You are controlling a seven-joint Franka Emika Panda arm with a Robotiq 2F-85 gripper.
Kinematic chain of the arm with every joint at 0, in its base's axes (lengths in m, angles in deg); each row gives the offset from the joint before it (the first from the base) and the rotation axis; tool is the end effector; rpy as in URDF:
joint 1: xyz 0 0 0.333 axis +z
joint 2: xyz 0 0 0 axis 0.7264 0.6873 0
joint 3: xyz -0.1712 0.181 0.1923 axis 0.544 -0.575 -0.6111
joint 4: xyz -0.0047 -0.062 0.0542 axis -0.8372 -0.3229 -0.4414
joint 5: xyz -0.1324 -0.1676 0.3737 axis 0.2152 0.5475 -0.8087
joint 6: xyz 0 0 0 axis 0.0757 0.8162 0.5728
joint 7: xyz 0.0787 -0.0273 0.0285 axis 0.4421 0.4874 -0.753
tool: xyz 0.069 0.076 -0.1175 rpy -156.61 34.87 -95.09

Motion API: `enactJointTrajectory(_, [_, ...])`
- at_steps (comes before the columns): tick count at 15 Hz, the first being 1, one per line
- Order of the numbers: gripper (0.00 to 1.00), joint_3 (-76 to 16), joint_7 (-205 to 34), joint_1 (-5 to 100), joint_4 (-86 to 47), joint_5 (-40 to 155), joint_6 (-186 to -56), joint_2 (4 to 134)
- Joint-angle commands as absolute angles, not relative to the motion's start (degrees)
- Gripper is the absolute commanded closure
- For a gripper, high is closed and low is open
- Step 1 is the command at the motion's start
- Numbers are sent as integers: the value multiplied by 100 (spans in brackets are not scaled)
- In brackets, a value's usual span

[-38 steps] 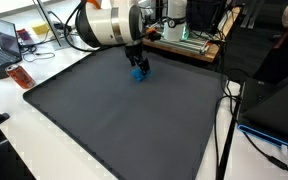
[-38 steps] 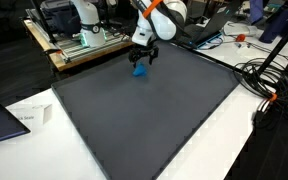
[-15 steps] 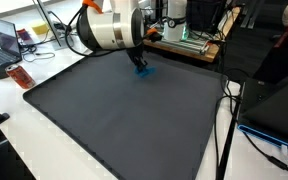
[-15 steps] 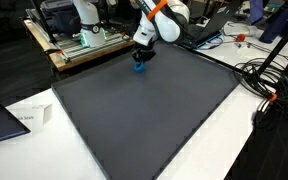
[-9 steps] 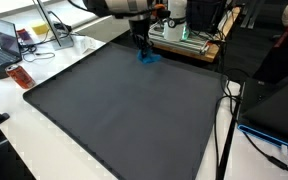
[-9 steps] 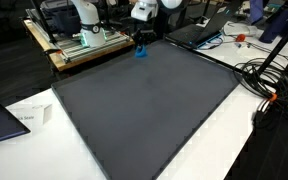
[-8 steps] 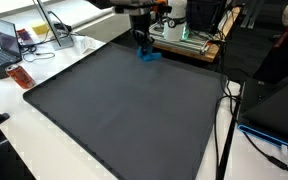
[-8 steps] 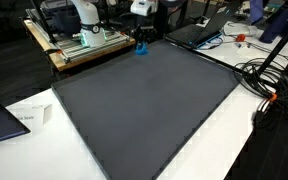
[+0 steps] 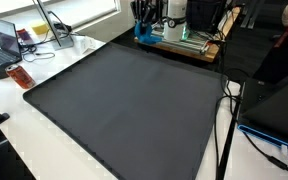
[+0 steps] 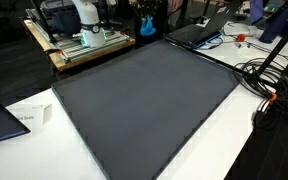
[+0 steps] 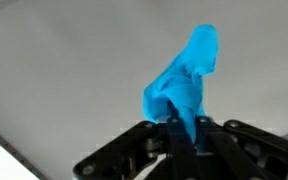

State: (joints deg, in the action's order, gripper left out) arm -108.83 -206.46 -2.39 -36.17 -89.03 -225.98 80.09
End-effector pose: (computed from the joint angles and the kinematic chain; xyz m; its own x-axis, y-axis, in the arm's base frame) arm 0.4834 0.0854 0.3339 0.9067 -0.3946 0.1488 -0.3920 -0.9187 -0.0478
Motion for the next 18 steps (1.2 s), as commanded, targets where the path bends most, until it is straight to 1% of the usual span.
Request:
enactJointTrajectory(1, [98, -11494, -20270, -951, -3731, -8924, -22279, 7432])
enactJointTrajectory(8, [98, -12095, -19816, -1761, -3726, -8921, -21815, 6739])
enactJointTrajectory(9, [68, -12152, -19793, -1828, -3727, -8920, -21793, 6694])
enactJointTrajectory(10, [66, -12201, -19764, -1884, -3727, -8921, -21761, 6646])
enactJointTrajectory(11, [60, -12304, -19741, -1999, -3740, -8919, -21750, 6617])
enactJointTrajectory(18, [12, -12657, -19561, -2374, -3757, -8919, -21789, 6406])
